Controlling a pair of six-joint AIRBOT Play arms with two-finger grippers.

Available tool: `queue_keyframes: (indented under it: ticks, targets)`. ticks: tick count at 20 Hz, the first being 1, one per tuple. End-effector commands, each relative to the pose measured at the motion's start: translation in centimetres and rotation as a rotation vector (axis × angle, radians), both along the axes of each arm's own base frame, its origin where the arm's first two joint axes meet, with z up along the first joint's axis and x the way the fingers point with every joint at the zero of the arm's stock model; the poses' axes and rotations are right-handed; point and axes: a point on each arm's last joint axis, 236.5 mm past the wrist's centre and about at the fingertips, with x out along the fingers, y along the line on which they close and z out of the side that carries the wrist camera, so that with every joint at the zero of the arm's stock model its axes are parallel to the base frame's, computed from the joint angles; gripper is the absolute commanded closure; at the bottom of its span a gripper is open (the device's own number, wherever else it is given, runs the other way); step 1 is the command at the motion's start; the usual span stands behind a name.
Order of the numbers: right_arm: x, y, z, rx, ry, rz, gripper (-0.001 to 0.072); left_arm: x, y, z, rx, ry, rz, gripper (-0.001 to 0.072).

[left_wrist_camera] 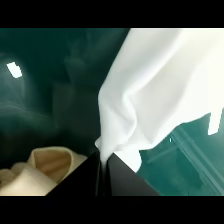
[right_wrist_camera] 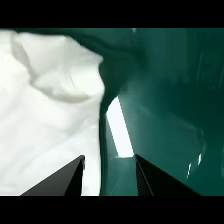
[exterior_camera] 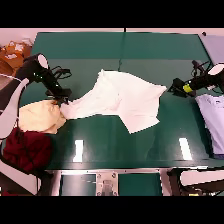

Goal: Fold the shirts.

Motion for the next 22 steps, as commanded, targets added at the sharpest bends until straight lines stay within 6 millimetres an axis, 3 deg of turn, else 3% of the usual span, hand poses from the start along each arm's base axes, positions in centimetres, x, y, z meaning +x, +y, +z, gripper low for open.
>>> queue_keyframes:
  ticks: [1,6,9,10,11,13,15,17,19,21,22]
  targets:
    - [-4.7,2.8,-2.5,0.135,0.139,0.027,0.0333,1.4,-0.3,-0.1,-0.013,-0.059,0.012,0.0686]
    - [-5.7,8.2,-5.8,0.274,0.120,0.006,0.0333,1.2,-0.3,-0.1,-0.013,-0.053,0.010,0.0686]
    - [-6.2,10.5,-6.5,0.271,0.139,0.063,0.0364,1.2,-0.3,-0.1,-0.012,-0.051,0.013,0.0686]
    - [-6.2,11.0,-6.5,0.266,0.135,0.079,0.0482,1.2,-0.3,-0.1,-0.012,-0.050,0.015,0.0686]
    - [-6.0,11.4,-6.4,0.262,0.129,0.094,0.0695,1.0,-0.3,0.0,-0.012,-0.042,0.013,0.0686]
    - [-5.2,11.7,-4.8,0.274,0.100,0.139,0.0699,0.4,-0.2,1.4,-0.013,-0.013,-0.008,0.0686]
    - [-3.1,11.2,0.1,0.277,0.017,0.187,0.0699,1.5,-0.1,5.0,-0.022,-0.081,-0.013,0.0687]
    - [-0.3,9.9,7.8,0.239,-0.151,0.202,0.0700,3.8,-0.3,10.7,-0.029,-0.247,0.029,0.0686]
    - [1.5,8.0,18.3,0.169,-0.382,0.178,0.0699,5.2,-0.5,18.0,-0.050,-0.425,0.088,0.0686]
    - [0.6,6.5,29.4,0.091,-0.625,0.133,0.0699,5.0,-0.3,26.5,-0.075,-0.625,0.158,0.0686]
    - [-0.9,6.1,34.8,0.051,-0.745,0.109,0.0699,4.4,-0.2,30.5,-0.098,-0.726,0.199,0.0686]
